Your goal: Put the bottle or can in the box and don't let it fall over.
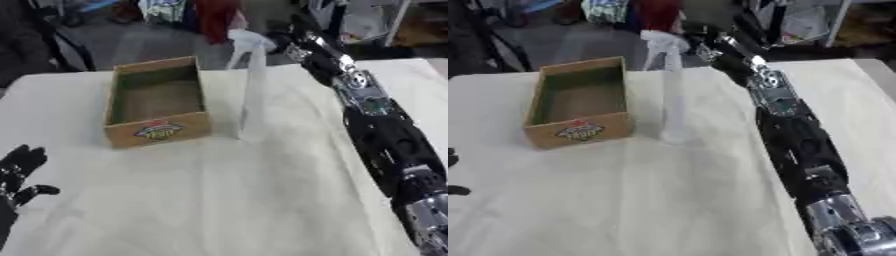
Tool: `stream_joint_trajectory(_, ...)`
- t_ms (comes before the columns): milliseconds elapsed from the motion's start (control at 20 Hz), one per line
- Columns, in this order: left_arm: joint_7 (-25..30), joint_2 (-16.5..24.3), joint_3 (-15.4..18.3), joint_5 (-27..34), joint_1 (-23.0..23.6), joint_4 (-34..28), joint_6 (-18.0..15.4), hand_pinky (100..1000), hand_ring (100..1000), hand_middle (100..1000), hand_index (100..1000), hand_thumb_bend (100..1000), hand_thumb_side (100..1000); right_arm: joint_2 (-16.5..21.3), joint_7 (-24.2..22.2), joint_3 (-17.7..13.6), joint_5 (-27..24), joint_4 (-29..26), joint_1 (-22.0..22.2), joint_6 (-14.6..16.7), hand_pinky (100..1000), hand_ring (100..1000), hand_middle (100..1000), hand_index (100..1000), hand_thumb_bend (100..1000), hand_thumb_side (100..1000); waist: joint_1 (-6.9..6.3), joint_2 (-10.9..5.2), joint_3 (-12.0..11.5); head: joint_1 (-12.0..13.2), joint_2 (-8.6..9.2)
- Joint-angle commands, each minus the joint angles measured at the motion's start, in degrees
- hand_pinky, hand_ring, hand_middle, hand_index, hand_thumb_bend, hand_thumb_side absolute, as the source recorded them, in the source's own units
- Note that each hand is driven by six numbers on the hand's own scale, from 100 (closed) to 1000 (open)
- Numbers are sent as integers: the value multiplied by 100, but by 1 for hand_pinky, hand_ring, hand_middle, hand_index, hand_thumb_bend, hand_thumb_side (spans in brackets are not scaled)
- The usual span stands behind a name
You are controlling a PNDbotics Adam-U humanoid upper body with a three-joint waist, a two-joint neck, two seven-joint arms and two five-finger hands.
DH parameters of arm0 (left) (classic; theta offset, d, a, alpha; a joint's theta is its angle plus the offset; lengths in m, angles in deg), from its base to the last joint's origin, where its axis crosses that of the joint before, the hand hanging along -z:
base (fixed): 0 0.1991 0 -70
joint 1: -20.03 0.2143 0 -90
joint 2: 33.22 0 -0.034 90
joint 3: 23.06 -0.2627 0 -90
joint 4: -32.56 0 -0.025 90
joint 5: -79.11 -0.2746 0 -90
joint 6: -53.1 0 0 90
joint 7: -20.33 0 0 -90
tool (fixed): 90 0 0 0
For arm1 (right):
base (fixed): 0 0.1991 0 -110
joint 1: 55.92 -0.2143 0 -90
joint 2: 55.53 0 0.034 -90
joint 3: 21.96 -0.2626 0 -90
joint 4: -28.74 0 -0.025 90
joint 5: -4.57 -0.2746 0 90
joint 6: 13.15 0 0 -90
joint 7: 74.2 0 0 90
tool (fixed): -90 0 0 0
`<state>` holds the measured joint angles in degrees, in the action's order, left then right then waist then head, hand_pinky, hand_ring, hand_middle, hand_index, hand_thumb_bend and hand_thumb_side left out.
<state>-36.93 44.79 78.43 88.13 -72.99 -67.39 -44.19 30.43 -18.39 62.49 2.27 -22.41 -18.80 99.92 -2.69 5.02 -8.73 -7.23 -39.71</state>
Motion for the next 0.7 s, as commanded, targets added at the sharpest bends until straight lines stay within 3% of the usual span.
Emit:
stream_joint_trajectory(50, 14, 43, -6, 39, -59, -70, -1, 659, 1000, 921, 1000, 180, 921, 25, -32, 33, -3, -83, -97, 38, 853, 981, 1000, 897, 100, 547, -3, -51, -8, -13, -12)
stream_joint_trajectory(700, 21, 41, -12, 37, -60, -64, -3, 659, 1000, 922, 1000, 180, 922, -77, -263, 116, 42, -91, -47, 58, 855, 978, 1000, 905, 100, 548, -7, -47, 1, -32, -28)
